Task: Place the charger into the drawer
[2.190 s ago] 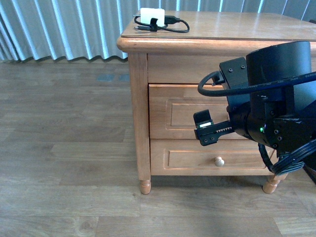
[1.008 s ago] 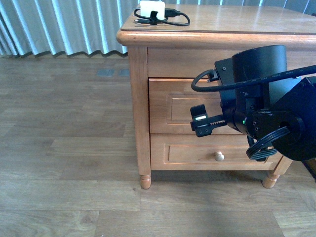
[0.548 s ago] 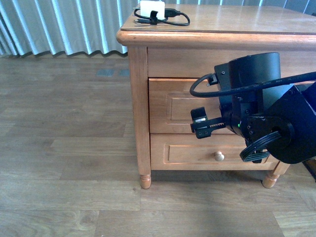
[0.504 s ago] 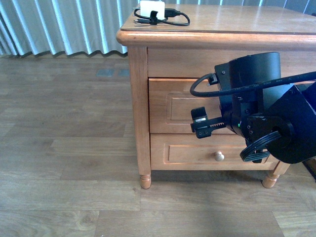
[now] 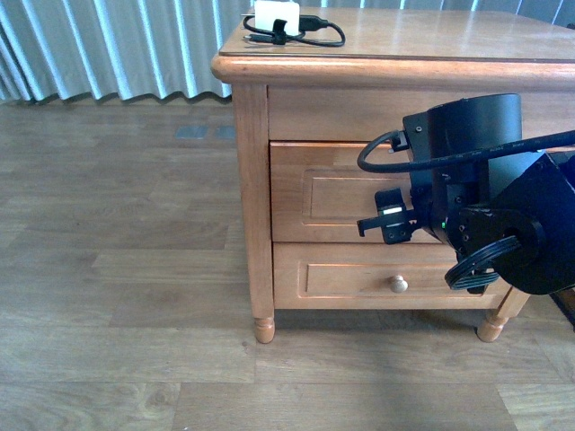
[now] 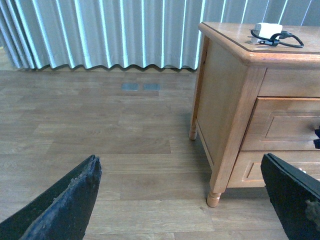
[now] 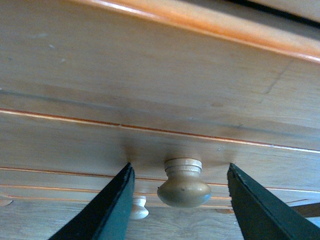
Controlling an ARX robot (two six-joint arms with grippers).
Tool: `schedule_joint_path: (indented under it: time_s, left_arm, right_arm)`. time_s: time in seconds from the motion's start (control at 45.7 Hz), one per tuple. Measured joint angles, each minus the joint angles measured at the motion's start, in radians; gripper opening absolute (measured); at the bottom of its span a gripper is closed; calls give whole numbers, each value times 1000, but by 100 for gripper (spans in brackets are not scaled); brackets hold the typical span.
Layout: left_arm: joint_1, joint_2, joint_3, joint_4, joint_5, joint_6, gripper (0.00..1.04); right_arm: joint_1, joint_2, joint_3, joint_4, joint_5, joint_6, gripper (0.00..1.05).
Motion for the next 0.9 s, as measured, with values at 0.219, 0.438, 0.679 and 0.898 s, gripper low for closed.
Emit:
schedule_joint_path:
  time_s: [0.219,0.438,0.679,0.898]
  left_arm:
    - [0,0,0,0,0,0,99]
    - [0,0,0,0,0,0,99]
    - [0,0,0,0,0,0,99]
    - [0,0,0,0,0,0,99]
  right_arm:
    - [-1,0,-1,4,0,-8,24]
    - [-2,0,-9,19,-7,-14,24]
    - [-14,-35,-90,71,-48,-11,24]
    - [-37,-111,-246,149,-104,2,23]
